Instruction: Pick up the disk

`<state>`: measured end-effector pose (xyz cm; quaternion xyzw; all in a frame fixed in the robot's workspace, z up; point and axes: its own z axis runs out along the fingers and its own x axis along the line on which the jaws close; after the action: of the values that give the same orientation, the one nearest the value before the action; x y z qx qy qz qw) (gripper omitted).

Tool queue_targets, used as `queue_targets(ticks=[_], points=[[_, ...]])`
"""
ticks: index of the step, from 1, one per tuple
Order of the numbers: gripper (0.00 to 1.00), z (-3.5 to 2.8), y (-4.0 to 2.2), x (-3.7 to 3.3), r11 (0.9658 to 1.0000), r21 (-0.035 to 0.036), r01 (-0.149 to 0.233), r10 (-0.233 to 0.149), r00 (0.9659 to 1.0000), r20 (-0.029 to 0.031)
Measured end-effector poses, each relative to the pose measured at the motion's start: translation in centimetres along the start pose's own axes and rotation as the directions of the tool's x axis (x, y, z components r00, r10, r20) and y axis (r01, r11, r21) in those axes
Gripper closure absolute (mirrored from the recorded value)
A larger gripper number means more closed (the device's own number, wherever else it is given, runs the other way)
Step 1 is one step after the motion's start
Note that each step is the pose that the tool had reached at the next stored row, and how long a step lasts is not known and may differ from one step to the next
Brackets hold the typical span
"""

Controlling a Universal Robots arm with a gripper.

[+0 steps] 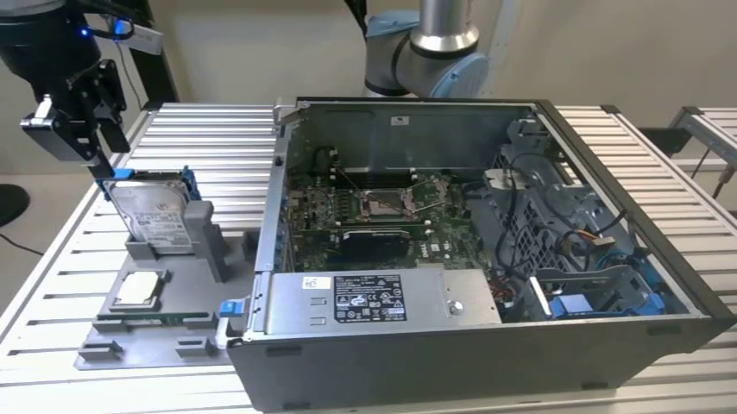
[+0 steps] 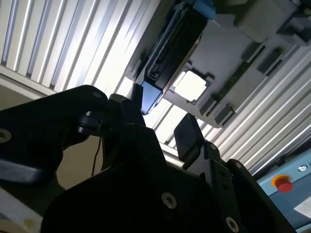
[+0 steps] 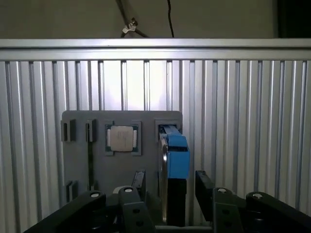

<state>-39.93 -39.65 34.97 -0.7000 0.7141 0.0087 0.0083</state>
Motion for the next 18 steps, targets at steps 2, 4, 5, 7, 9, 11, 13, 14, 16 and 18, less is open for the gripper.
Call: queue_targets(ticks=[2,4,5,7,9,11,13,14,16,18], points=[[1.0,0.34,0.0,-0.04,1.0,0.0,0.0,0.0,1.0,0.0027],[1.0,0.67,0.0,-0.2,1.0,-0.0002,0.0,0.0,1.0,0.0054],[1.0,0.83,0.0,-0.33,1.0,-0.0002,0.001,-0.001,1.0,0.0059],[1.0,1.0,0.01,-0.49,1.0,0.0,0.001,-0.001,1.0,0.0062],[0.0,1.05,0.0,-0.49,1.0,-0.0001,0.001,-0.001,1.0,0.0061],[0.0,1.18,0.01,-0.51,1.0,0.0,0.002,-0.002,1.0,0.0062],[0.0,1.44,0.01,-0.51,1.0,-0.0001,0.003,-0.003,1.0,0.0062],[0.0,1.62,0.01,-0.5,1.0,-0.0002,0.005,-0.005,1.0,0.0062],[0.0,2.0,0.01,-0.5,1.0,-0.0003,0.009,-0.009,0.9999,0.0062],[0.0,2.35,0.01,-0.49,0.9999,-0.0004,0.013,-0.013,0.9999,0.0062]])
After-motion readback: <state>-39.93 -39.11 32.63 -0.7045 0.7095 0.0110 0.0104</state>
